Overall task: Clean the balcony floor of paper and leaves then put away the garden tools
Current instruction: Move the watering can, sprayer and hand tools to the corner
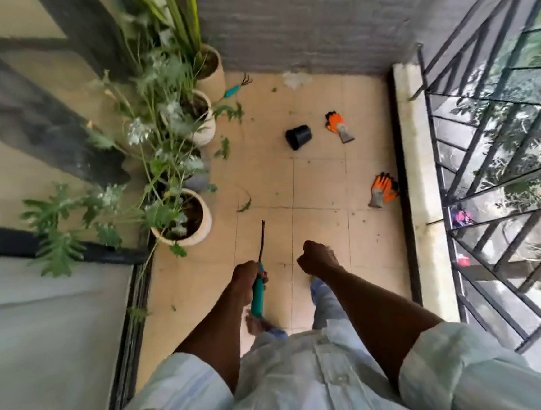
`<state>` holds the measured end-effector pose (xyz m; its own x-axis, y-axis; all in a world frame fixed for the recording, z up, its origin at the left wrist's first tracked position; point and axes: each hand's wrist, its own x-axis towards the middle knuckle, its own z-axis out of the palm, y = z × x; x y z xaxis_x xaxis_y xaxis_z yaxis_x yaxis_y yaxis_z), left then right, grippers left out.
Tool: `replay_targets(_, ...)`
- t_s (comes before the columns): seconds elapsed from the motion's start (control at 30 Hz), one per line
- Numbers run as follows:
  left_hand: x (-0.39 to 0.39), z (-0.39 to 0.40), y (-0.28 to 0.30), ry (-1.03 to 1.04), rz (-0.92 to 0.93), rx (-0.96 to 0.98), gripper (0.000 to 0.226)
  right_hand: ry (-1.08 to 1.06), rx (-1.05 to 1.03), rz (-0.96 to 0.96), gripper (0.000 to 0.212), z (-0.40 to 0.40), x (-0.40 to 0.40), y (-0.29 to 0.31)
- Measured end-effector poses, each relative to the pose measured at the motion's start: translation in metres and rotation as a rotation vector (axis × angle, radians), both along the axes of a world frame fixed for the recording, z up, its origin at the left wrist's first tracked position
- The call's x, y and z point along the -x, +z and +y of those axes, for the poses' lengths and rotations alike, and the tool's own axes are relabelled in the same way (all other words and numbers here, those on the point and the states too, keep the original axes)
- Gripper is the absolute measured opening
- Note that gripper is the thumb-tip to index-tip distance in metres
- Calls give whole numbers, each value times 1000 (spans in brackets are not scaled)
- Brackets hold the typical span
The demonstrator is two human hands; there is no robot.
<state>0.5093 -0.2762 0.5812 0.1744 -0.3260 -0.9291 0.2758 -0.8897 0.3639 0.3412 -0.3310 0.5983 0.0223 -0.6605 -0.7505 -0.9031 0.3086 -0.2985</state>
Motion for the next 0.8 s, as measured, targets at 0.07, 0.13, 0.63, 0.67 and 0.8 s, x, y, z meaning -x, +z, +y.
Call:
replay_targets(0.07,15,-22,5,-66,-64,-14,16,-27,-10,8,28,-19,13,-3)
replay_targets(0.13,31,-54,8,-116,-98,-9,16,-41,-9,-20,30,-47,31,-6)
replay_targets(0.63,137,-301,20,-102,-229,70,16,17,65,20,30,-280,152,12)
replay_targets(0.67,134,-307,21,-109,-240,74,17,29,75,14,30,-285,151,10)
replay_targets(0.8,111,-358,10,-97,-285,54,22,56,47,1,33,-335,134,2)
